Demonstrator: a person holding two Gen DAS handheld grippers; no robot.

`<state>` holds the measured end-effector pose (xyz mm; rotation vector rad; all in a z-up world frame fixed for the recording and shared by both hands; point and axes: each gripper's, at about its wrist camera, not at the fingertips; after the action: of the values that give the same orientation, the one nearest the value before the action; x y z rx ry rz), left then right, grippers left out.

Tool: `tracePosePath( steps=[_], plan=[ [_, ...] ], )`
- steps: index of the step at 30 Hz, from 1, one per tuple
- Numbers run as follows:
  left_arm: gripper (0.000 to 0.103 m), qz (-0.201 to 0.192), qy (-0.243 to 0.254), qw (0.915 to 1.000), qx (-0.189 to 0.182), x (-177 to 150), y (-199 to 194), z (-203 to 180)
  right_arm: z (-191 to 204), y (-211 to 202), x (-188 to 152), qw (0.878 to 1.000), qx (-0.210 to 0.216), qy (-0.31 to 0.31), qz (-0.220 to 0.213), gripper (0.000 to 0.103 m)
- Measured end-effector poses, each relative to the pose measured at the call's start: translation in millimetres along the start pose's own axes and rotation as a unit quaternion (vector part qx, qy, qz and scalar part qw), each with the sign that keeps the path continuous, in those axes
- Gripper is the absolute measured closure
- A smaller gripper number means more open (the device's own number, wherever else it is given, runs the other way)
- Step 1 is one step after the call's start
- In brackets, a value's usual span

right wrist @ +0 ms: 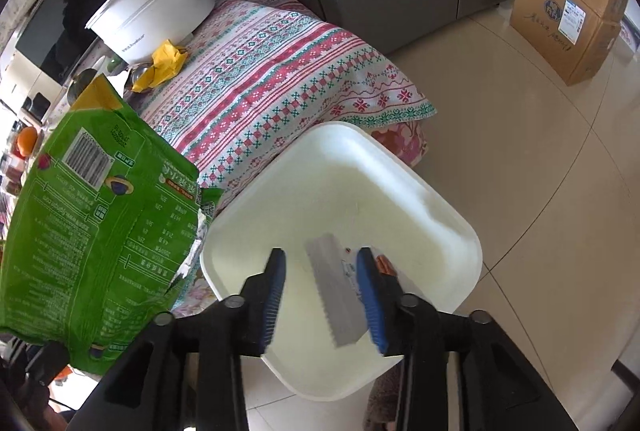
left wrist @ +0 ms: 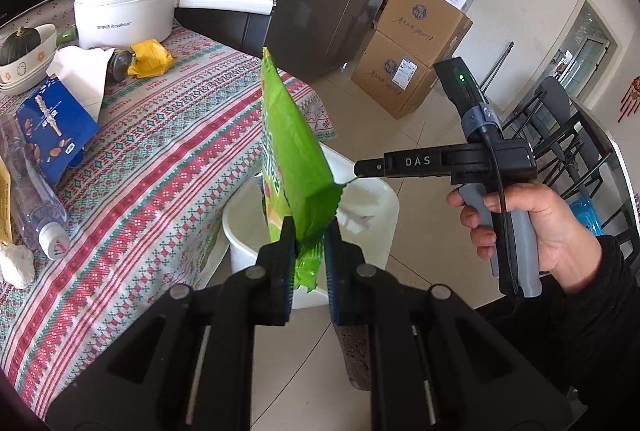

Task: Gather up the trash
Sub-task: 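Carry both items over the white bin and open both tools to drop them, then move the left tool to the table and grasp the crumpled white tissue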

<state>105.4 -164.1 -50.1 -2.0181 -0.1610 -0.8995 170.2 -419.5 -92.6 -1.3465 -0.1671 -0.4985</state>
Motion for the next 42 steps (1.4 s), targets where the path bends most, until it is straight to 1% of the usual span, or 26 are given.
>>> tracePosePath(
  steps=[7,12,17,18,19,20,21,22,26,28,32,34,36,39,42],
  plan=[
    [0.088,0.028,0.009,0.9996,-0.006,-5,22,-9,-9,-12,-1,1.000,0.004,0.006,-0.007,0.038],
    [0.088,0.042,0.012,0.9990,-0.012,-6,41,-16,-17,-18,-5,1.000,0.000,0.008,-0.008,0.034],
    [0.086,0.051,0.013,0.9985,-0.015,-6,61,-19,-26,-21,-6,1.000,-0.009,0.015,-0.011,0.032],
    [0.081,0.056,0.014,0.9983,-0.010,-6,65,-18,-28,-22,-6,1.000,-0.011,0.016,-0.011,0.031],
    [0.069,0.062,0.012,0.9980,0.000,-6,69,-18,-29,-22,-6,1.000,-0.013,0.017,-0.012,0.030],
    [0.059,0.065,0.008,0.9978,0.014,-6,71,-16,-30,-23,-6,1.000,-0.015,0.018,-0.013,0.029],
    [0.038,0.065,0.002,0.9975,0.027,-6,71,-14,-32,-24,-6,1.000,-0.017,0.019,-0.014,0.028],
    [0.030,0.062,-0.004,0.9974,0.035,-6,71,-12,-32,-24,-6,1.000,-0.018,0.020,-0.015,0.027],
    [0.028,0.071,-0.025,0.9962,0.044,-6,70,-2,-36,-28,-6,0.999,-0.017,0.024,-0.018,0.026],
    [0.022,0.073,-0.029,0.9955,0.052,-6,69,3,-37,-29,-5,0.999,-0.018,0.025,-0.021,0.025],
    [0.015,0.071,-0.019,0.9944,0.077,-5,61,6,-35,-31,-3,0.999,-0.021,0.023,-0.024,0.025],
    [0.007,0.069,-0.017,0.9936,0.088,-5,55,9,-32,-31,-3,0.999,-0.022,0.019,-0.026,0.024],
    [0.004,0.066,-0.019,0.9928,0.098,-4,50,14,-27,-31,-2,0.999,-0.023,0.013,-0.027,0.022],
    [0.001,0.064,-0.023,0.9911,0.114,-4,40,23,-19,-30,-1,0.999,-0.023,0.006,-0.027,0.021],
    [0.001,0.057,-0.028,0.9884,0.138,-4,28,36,-8,-29,1,0.999,-0.018,-0.002,-0.027,0.020]
  ],
)
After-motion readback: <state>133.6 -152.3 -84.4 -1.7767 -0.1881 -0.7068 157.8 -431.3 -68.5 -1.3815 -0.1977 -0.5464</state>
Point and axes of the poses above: each gripper's, at about its wrist camera, not at the fingertips, and y roughly the way its jaws point, z to its left, x to its top, and after that the axes turned 3 degrees about -z, right-handed
